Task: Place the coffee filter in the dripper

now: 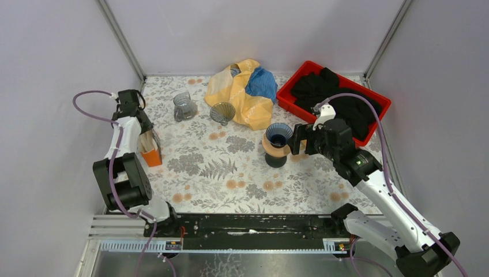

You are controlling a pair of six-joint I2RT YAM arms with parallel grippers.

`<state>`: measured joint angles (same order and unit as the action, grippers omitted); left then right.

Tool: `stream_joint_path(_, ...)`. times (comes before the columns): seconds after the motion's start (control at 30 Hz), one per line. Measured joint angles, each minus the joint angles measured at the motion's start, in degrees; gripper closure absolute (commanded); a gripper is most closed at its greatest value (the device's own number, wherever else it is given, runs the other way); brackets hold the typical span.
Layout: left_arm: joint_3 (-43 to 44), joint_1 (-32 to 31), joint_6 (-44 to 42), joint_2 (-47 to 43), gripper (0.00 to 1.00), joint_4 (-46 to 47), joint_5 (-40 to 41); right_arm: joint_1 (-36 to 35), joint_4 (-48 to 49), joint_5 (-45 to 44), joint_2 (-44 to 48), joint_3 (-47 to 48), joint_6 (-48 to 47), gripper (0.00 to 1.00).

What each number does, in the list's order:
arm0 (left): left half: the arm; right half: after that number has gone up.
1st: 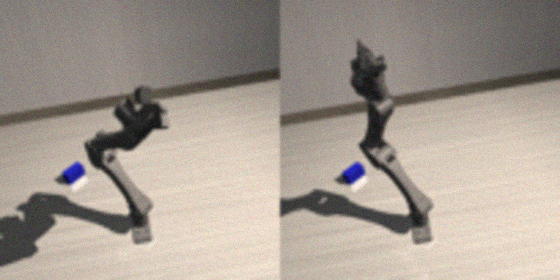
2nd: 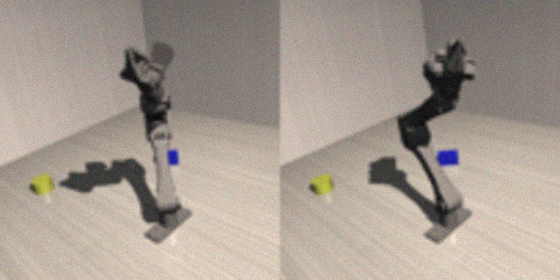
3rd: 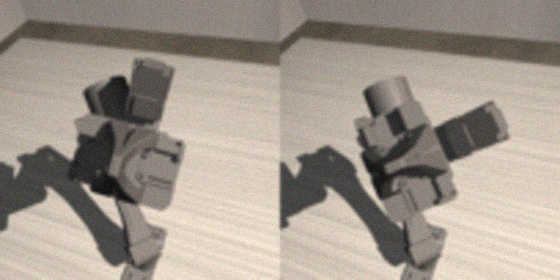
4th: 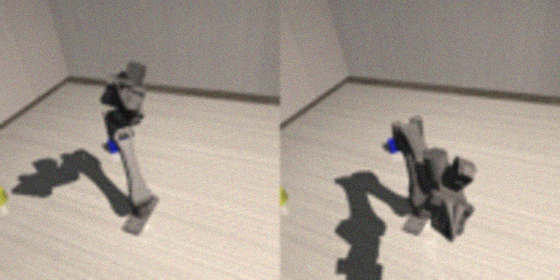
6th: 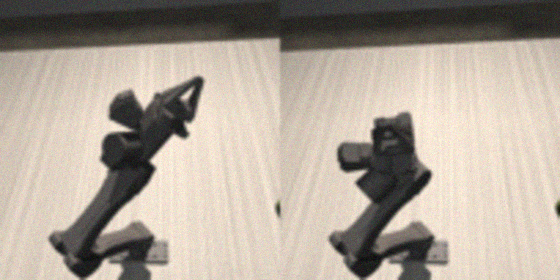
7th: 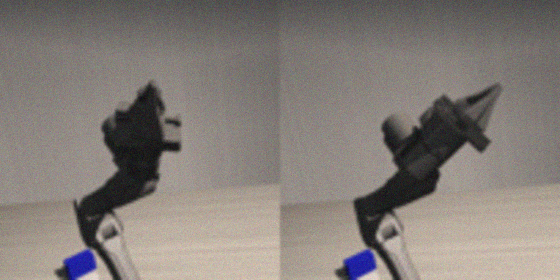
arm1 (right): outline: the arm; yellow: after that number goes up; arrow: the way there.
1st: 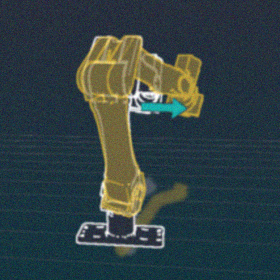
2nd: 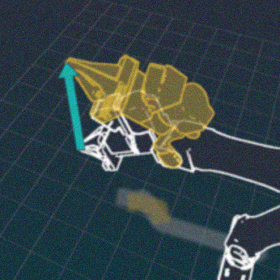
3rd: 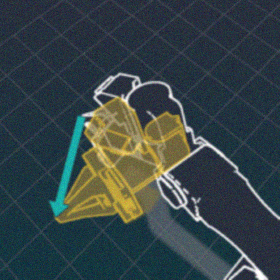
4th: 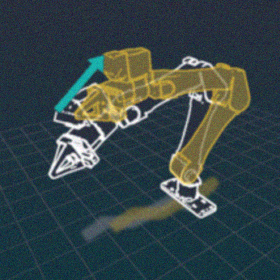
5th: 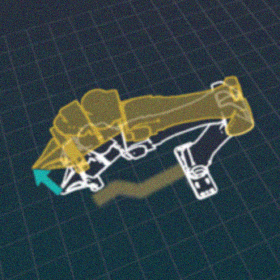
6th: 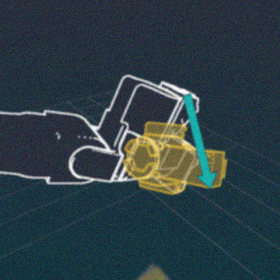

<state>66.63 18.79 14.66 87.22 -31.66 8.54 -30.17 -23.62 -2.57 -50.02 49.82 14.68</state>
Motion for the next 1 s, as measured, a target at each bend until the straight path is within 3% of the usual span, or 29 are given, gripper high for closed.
stream_joint_path(0.43, 0.22, 0.9, -0.26, 3.69, 0.72, -0.07, -1.75, -0.15, 0.15, 0.0, 0.0, 0.0, -0.13, 0.0)
stream_joint_path(0.77, 0.22, 0.9, -0.5, 3.17, 0.92, -0.07, -2.23, -0.2, 0.15, 0.02, 0.0, 0.0, -0.15, 0.01)
stream_joint_path(1.0, 0.22, 0.9, -0.48, 0.0, 0.99, -0.11, -2.32, -0.2, 0.04, 0.13, -0.42, 0.0, -0.2, 0.01)
